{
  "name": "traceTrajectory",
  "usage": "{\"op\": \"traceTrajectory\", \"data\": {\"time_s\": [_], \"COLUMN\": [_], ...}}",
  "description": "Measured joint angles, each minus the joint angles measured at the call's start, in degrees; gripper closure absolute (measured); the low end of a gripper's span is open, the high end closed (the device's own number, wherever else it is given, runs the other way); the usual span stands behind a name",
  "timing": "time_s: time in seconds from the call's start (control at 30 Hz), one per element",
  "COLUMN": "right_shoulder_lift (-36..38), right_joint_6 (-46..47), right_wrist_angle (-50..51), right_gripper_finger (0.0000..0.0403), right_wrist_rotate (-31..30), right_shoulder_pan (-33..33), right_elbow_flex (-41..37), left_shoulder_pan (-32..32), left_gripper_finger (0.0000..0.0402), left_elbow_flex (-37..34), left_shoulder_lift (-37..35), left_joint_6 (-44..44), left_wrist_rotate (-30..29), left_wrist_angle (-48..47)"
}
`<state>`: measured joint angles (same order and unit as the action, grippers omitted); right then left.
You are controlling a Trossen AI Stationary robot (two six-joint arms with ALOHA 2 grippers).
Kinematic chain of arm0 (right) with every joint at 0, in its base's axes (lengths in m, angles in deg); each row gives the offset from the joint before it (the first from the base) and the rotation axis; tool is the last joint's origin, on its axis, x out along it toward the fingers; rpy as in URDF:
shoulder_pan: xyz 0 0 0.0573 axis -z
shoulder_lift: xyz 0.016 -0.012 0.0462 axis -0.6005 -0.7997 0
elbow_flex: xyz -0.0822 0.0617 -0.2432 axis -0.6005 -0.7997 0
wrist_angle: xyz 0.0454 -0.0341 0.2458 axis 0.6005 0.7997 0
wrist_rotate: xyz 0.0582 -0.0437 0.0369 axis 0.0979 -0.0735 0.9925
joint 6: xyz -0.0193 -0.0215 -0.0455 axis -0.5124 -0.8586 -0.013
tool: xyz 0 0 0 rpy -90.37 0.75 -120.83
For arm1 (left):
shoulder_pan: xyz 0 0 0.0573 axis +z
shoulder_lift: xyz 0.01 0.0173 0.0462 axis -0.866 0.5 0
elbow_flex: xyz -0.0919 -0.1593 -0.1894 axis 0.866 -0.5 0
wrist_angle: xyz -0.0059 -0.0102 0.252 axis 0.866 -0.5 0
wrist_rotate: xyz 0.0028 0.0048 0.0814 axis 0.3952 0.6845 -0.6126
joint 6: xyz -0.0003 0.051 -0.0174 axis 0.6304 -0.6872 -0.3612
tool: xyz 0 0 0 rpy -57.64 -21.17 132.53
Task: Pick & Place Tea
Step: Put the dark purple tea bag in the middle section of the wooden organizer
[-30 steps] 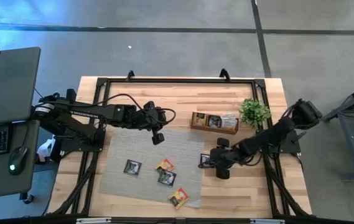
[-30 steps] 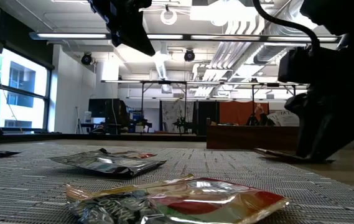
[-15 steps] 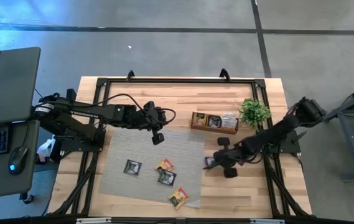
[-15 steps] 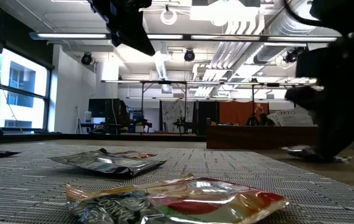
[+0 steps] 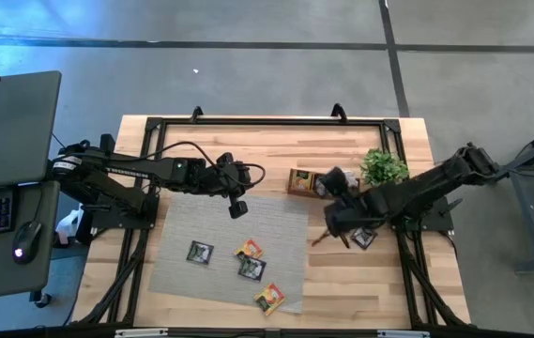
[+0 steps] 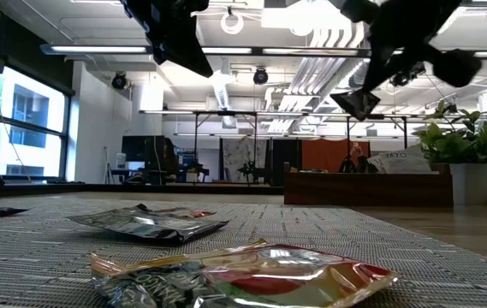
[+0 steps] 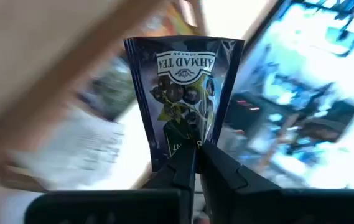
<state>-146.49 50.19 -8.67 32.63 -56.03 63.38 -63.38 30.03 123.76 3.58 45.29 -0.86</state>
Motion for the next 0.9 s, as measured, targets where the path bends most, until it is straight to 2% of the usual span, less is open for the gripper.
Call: {"op": "traceTrajectory", "data": {"time_s": [0.1,0.3,0.4,0.5,0.63,0.73,0.9], "right_shoulder_lift": [0.02,0.02,0.02,0.04,-0.14,-1.05,-2.39], "right_joint_6": [-13.06,-37.66,-45.47,-50.83,-54.11,-54.74,-54.29], "right_wrist_angle": [-1.22,-11.30,-19.22,-23.51,-23.57,-23.92,-25.85], "right_gripper_finger": [0.0398,0.0393,0.0396,0.0399,0.0398,0.0397,0.0394], "right_wrist_rotate": [-2.09,4.25,3.11,2.60,3.55,1.49,1.71], "right_shoulder_pan": [3.81,8.40,9.50,10.73,11.98,12.68,12.78], "right_elbow_flex": [-1.44,-8.14,-10.94,-12.43,-13.86,-15.25,-16.82], "left_shoulder_pan": [0.00,0.00,0.00,0.00,-0.01,-0.02,0.00], "left_gripper_finger": [0.0401,0.0401,0.0401,0.0401,0.0401,0.0401,0.0401], "left_elbow_flex": [0.00,0.00,0.00,0.00,0.00,0.00,0.00], "left_shoulder_lift": [0.00,0.00,0.00,0.00,0.00,0.00,0.02], "left_joint_6": [-0.01,-0.01,-0.01,0.00,0.01,0.01,0.01], "left_wrist_rotate": [0.00,0.23,0.24,0.26,0.27,0.30,0.43], "left_wrist_angle": [0.00,0.00,0.00,0.00,-0.01,-0.02,-0.06]}}
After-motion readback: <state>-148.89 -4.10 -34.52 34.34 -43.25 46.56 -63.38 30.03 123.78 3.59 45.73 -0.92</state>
